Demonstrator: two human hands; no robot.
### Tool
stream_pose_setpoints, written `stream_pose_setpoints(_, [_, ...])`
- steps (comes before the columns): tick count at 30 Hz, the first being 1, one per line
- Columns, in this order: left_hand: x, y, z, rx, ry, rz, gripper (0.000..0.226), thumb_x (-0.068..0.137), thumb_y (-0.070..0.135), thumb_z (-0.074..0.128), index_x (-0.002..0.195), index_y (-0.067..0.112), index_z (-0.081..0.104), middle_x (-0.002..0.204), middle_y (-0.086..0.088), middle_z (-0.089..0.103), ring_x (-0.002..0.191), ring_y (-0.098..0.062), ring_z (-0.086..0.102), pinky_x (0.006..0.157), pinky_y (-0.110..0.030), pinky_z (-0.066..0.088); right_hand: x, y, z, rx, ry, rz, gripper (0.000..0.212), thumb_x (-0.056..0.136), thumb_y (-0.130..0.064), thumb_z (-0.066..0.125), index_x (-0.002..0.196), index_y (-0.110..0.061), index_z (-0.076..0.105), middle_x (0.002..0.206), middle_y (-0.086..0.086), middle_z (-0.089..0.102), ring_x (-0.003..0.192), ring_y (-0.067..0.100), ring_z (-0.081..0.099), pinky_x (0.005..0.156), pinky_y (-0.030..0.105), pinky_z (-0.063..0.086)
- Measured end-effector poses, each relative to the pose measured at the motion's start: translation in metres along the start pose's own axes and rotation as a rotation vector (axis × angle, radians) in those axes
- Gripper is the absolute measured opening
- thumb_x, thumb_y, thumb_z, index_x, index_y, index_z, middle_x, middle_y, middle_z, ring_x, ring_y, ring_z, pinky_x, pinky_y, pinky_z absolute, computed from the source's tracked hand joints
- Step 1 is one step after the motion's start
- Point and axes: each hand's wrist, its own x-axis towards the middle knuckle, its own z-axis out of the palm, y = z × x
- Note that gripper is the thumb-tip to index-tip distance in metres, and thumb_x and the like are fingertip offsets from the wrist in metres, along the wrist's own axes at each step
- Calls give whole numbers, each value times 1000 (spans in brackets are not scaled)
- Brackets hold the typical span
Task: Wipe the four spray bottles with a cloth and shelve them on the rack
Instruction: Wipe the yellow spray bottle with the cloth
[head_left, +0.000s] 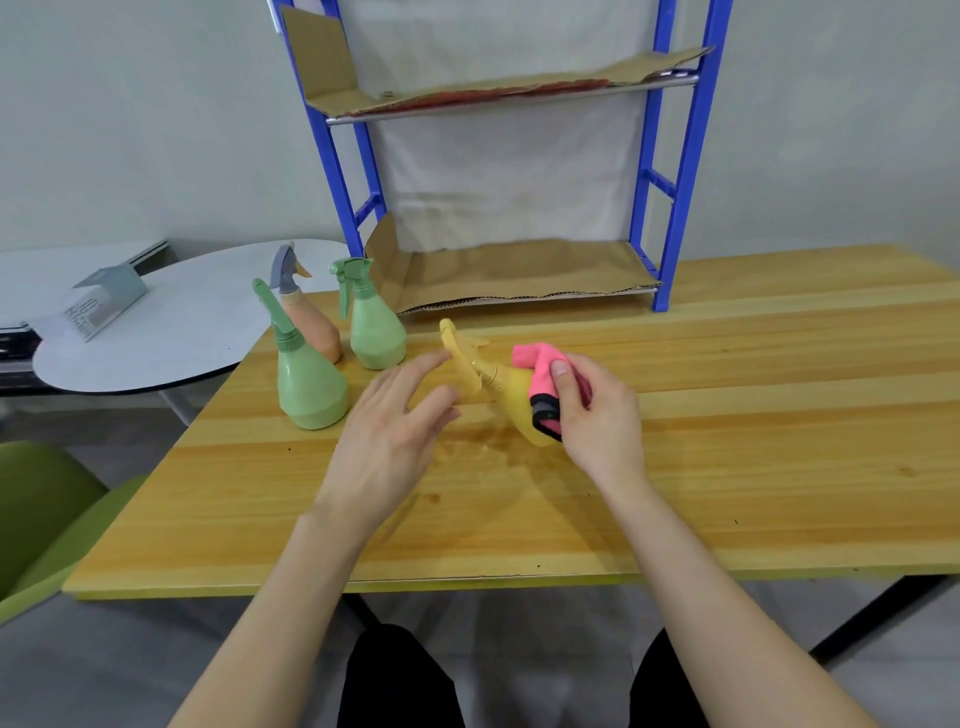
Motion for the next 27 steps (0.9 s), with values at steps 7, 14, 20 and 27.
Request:
stream_pose_setpoints(7, [13, -1, 0, 90, 40, 56, 38, 104, 24, 75, 140, 16, 71, 153, -16, 58, 134, -40, 59, 107, -53, 49, -4, 7, 1, -33, -208, -18, 29, 113, -30, 53, 132, -30, 74, 106, -15, 77, 88, -1, 66, 73, 8, 46])
stream_pose_setpoints(14, [33, -1, -16, 27, -57, 88, 53, 100, 25, 78, 147, 15, 57, 169, -11, 41, 147, -35, 49, 112, -52, 47, -9, 3, 4, -5, -208, -42, 27, 112, -29, 53, 130, -28, 74, 100, -16, 75, 90, -5, 66, 73, 6, 45])
stream_pose_setpoints(20, [77, -1, -28, 137, -101, 364, 39, 108, 9, 58, 141, 27, 68, 174, -9, 37, 167, -30, 19, 132, -50, 23, -12, 4, 0, -28, -202, -41, 25, 113, -33, 51, 126, -30, 73, 97, -22, 74, 90, -9, 66, 72, 11, 47])
stream_pose_setpoints(27, [57, -26, -31, -36, -94, 76, 19, 104, 29, 67, 113, 16, 77, 103, 0, 78, 96, -29, 72, 83, -46, 59, -14, -2, -5, -67, 36, 13, 27, 114, -37, 46, 121, -29, 71, 90, -13, 74, 81, 12, 68, 72, 40, 56])
